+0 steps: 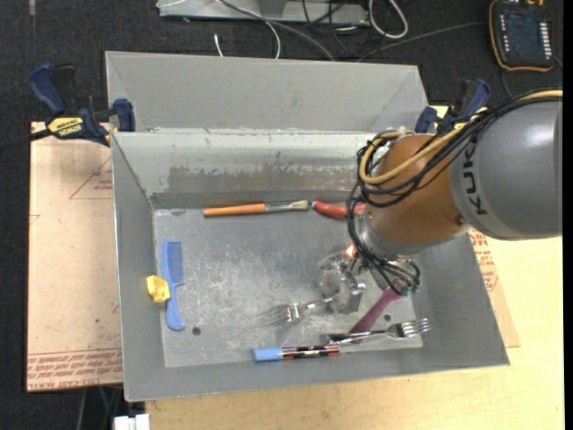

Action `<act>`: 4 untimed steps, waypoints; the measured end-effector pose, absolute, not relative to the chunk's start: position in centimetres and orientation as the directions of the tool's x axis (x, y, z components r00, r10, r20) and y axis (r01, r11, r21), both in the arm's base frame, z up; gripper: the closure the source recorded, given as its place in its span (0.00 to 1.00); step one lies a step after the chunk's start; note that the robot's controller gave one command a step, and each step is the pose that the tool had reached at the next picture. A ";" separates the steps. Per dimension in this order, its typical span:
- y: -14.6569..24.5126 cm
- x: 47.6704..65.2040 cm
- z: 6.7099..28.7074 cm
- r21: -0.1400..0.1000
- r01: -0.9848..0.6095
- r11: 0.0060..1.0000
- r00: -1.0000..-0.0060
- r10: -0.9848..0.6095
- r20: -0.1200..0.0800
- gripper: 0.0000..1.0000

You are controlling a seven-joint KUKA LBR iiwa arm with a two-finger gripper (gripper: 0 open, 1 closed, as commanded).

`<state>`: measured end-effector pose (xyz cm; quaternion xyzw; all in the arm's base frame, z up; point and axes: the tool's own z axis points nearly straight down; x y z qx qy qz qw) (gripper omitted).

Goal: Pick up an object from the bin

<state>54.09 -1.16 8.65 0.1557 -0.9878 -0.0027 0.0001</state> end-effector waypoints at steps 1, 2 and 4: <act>-1.1 54.3 12.5 0.003 -0.307 0.952 -0.952 -0.307 -0.006 1.00; -1.1 54.4 15.0 0.003 -0.307 0.952 -0.952 -0.307 -0.010 1.00; -1.0 54.5 19.0 0.003 -0.305 0.952 -0.952 -0.305 -0.013 1.00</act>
Offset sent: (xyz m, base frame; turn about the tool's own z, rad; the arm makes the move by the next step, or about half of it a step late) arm 0.0010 0.0003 0.0803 0.0006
